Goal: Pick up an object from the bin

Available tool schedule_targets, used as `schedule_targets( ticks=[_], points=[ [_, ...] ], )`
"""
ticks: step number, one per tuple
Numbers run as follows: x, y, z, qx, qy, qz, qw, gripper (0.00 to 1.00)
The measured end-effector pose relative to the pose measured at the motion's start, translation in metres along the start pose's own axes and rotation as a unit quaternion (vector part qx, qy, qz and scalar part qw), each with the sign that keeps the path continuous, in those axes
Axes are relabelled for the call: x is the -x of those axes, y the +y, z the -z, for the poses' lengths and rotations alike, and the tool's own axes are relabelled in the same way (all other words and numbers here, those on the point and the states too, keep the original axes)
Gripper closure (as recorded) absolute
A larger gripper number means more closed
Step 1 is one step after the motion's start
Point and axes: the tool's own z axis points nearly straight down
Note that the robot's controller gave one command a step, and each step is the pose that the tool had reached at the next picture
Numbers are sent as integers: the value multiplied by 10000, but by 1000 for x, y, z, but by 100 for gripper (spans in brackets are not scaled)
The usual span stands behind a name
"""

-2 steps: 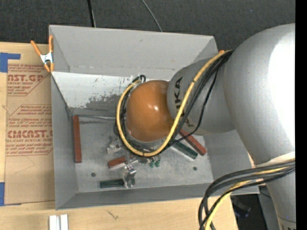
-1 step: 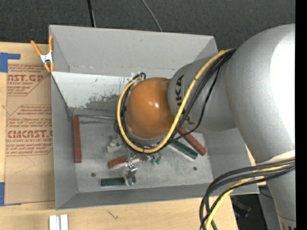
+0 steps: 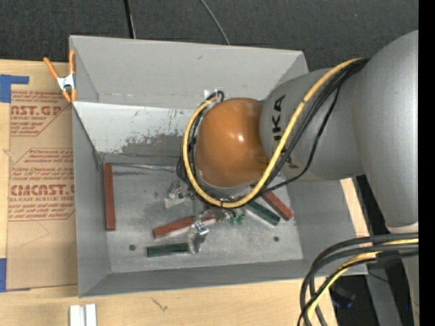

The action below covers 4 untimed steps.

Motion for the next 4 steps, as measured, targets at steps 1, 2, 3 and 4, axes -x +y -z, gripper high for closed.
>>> schedule_targets(
  ticks=[1,2,3,4],
  points=[
    [-5,20,-38,-43,-103,1300,9915,100],
    [-2,23,-39,-27,-188,1305,9913,0],
    [-3,22,-40,-27,-159,1303,9913,0],
    [-7,6,-33,-10,-138,1660,9860,0]
  ],
)
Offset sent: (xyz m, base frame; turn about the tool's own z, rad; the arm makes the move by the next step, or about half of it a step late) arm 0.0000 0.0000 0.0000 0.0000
